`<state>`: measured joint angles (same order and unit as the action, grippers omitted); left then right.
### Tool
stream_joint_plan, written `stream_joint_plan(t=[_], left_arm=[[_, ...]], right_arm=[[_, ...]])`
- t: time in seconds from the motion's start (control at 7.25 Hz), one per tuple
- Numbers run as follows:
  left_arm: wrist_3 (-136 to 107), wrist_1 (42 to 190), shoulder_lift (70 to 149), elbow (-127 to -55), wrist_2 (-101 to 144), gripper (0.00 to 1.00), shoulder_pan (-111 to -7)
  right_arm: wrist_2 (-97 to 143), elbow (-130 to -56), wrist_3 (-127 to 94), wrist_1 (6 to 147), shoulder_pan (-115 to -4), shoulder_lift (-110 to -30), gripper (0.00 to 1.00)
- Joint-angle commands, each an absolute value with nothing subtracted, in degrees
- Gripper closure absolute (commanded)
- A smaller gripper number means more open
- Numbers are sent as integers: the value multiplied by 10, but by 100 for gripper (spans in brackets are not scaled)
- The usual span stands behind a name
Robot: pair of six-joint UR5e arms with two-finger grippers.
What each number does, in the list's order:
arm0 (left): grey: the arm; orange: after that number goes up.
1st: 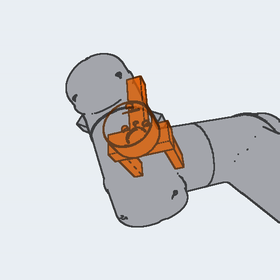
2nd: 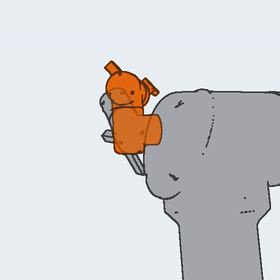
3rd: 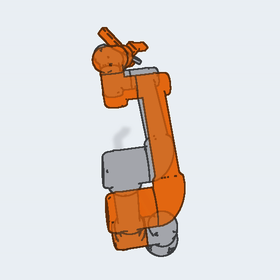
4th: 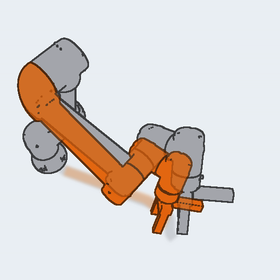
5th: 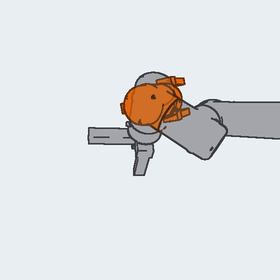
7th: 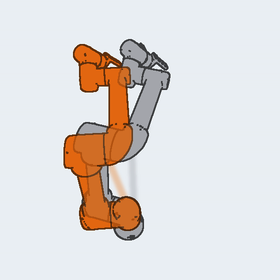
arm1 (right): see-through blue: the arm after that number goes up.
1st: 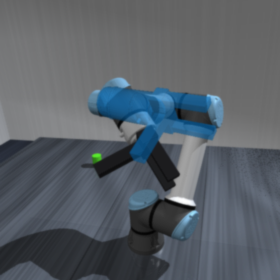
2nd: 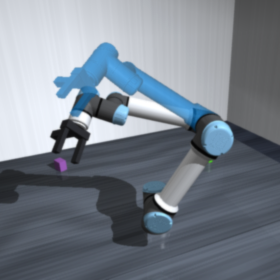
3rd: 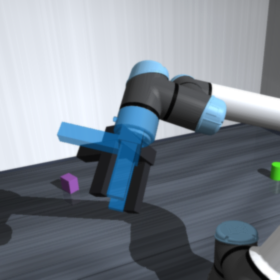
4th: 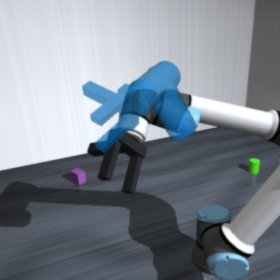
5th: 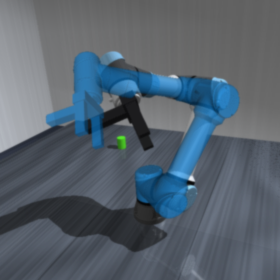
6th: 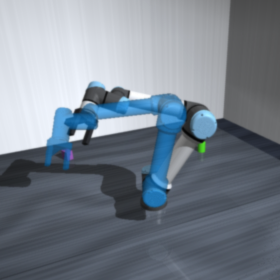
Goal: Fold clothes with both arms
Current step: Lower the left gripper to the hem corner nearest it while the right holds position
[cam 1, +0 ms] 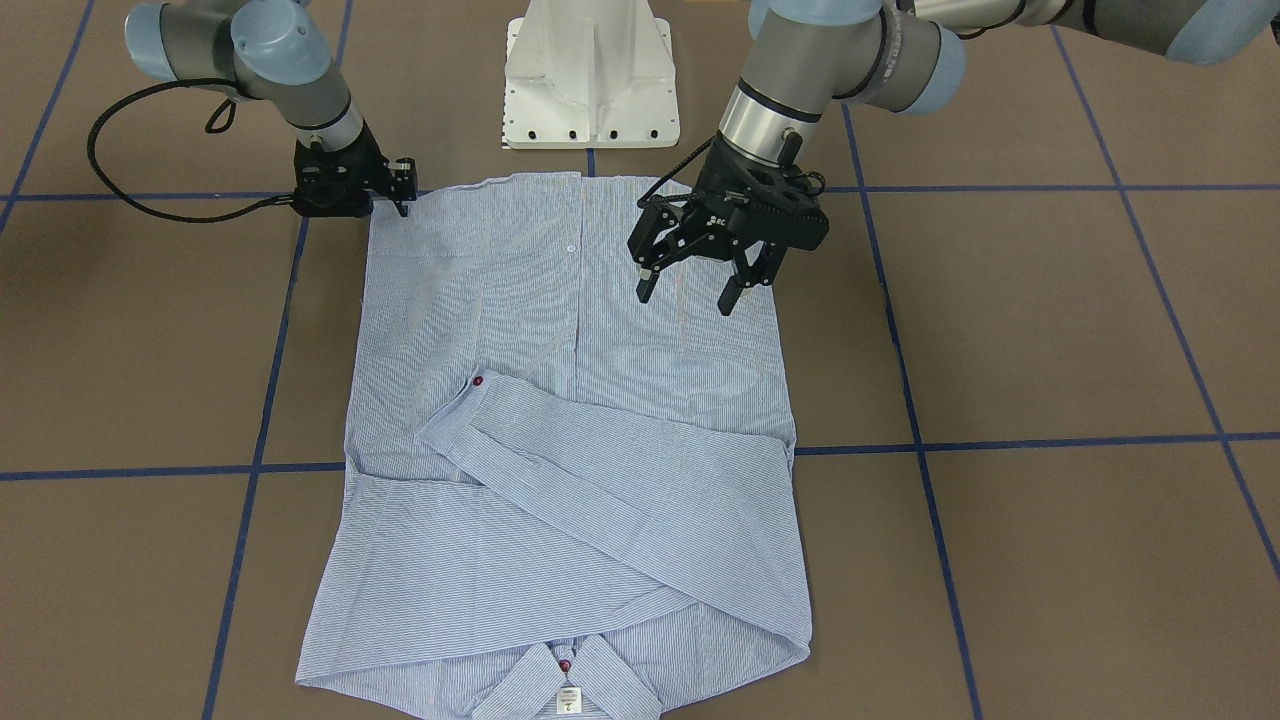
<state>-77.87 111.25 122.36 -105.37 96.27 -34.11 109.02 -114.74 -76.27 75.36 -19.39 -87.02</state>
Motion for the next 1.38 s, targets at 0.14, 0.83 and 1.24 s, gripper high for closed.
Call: stream_joint_plan(t=[0.14,0.83,1.24], left_arm=[[-779,1112,1223,-1054,962,0,-341],[-779,1113,1223,-1052,962,0,-341],[-778,1113,1223,-1050,961,2,-341]], right_arm=[[1094,-1150,-763,754,-193,-870,65],[1093,-1150,-763,753,-194,-871,68],[1094,-1153,-763,752,-194,-870,100]])
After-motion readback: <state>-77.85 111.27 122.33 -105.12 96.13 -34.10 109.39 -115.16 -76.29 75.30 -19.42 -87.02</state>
